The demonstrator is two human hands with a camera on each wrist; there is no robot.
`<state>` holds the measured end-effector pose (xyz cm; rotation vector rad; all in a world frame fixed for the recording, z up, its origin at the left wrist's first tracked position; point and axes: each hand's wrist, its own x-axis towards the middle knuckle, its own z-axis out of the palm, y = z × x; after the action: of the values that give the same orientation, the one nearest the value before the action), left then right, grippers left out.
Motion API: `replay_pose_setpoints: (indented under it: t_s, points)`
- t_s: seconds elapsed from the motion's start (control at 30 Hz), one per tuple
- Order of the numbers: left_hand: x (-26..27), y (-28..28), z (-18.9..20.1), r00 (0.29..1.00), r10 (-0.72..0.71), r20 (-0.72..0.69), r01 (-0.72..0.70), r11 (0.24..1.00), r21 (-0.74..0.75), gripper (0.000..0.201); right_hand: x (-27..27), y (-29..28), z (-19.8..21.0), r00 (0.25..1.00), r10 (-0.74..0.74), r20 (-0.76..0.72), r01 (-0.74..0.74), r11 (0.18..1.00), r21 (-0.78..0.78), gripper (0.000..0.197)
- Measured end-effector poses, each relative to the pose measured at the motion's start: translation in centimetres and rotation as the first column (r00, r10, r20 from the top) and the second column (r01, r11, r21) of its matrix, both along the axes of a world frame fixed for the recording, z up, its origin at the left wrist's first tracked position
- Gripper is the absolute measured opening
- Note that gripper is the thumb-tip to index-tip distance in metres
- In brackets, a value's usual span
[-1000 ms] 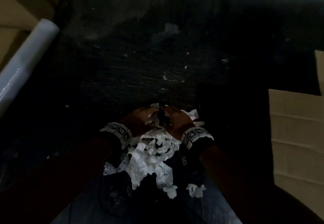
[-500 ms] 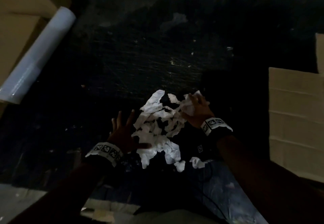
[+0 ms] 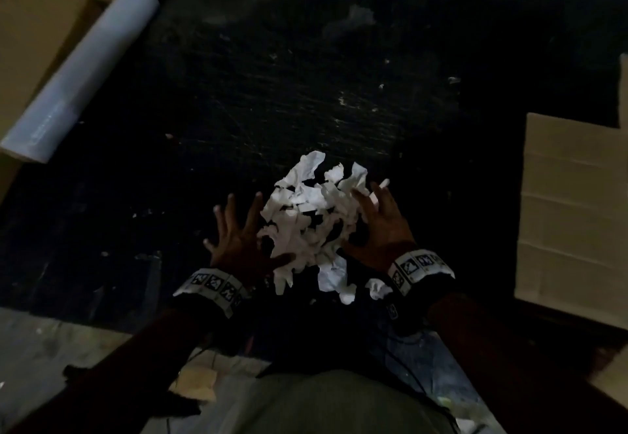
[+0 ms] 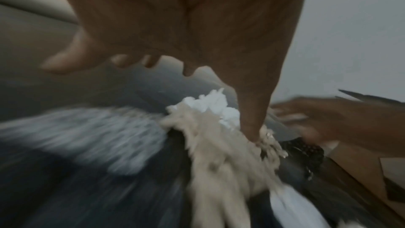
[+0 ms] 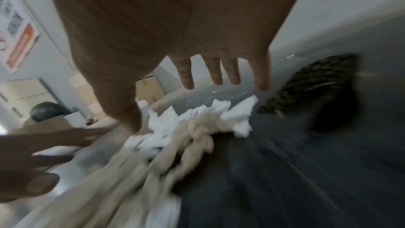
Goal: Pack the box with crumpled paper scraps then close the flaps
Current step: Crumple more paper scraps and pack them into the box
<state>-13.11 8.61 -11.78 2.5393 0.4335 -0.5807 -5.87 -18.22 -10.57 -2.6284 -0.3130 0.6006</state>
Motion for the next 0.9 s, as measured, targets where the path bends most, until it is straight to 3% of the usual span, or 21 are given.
replay_pose_setpoints:
  t_s: [0.07, 0.2, 0.3, 0.37, 0.47, 0.53, 0.6, 0.67, 0.73, 0.83, 0.9]
  points:
    - [-2.4, 0.9, -0.8, 0.997, 0.051, -0.056, -0.052, 0.998, -0.019, 0.134, -2.5, -1.1, 0.2, 0.999, -0.015, -0.048, 0.010, 0.996, -0.088, 0.110]
    - [-6.1, 0.3, -2.9, 0.958, -0.287, -0.010, 0.286, 0.947, 0.143, 0.117, -8.2, -2.5, -0.9, 0.987, -0.132, -0.094, 0.111, 0.974, -0.199, 0.115]
    - [-6.7, -1.4, -3.4, 0.994, -0.088, 0.064, 0.088, 0.996, -0.013, 0.118, -10.4, -1.9, -2.3, 0.966, -0.219, -0.134, 0.210, 0.975, -0.077, 0.113]
    - [-6.5, -2.4, -3.3, 0.996, -0.012, 0.084, 0.021, 0.994, -0.108, 0.128, -10.6, -0.7, -3.0, 0.983, -0.170, -0.075, 0.175, 0.983, 0.060, 0.108]
    - [-5.2, -3.8, -2.9, 0.981, -0.107, 0.164, 0.130, 0.982, -0.136, 0.127, -10.1, 1.2, -2.9, 0.999, -0.035, 0.042, 0.026, 0.982, 0.185, 0.103]
    - [-4.2, -4.4, -2.3, 0.957, -0.235, 0.172, 0.242, 0.970, -0.020, 0.124, -9.5, 1.9, -2.3, 0.995, 0.040, 0.090, -0.050, 0.993, 0.110, 0.111]
    - [-3.8, -4.3, -1.4, 0.978, -0.167, 0.123, 0.175, 0.983, -0.056, 0.129, -9.0, 1.9, -1.7, 0.989, 0.099, 0.112, -0.100, 0.995, 0.006, 0.119]
    - [-3.5, -3.7, -0.9, 0.975, -0.193, 0.111, 0.199, 0.978, -0.053, 0.134, -8.7, 1.6, -1.4, 0.982, 0.177, 0.061, -0.174, 0.984, -0.048, 0.124]
    - [-3.5, -3.4, -0.8, 0.943, -0.326, 0.071, 0.327, 0.945, 0.007, 0.134, -8.9, 1.3, -1.5, 0.967, 0.253, -0.039, -0.255, 0.965, -0.053, 0.127]
    - [-3.5, -3.1, -1.4, 0.886, -0.463, -0.021, 0.463, 0.881, 0.103, 0.130, -9.9, 1.5, -2.5, 0.924, 0.381, -0.045, -0.383, 0.919, -0.091, 0.121]
    - [-3.7, -3.2, -2.0, 0.863, -0.506, 0.012, 0.499, 0.854, 0.148, 0.115, -10.6, 1.9, -3.5, 0.908, 0.419, 0.006, -0.418, 0.906, -0.062, 0.111]
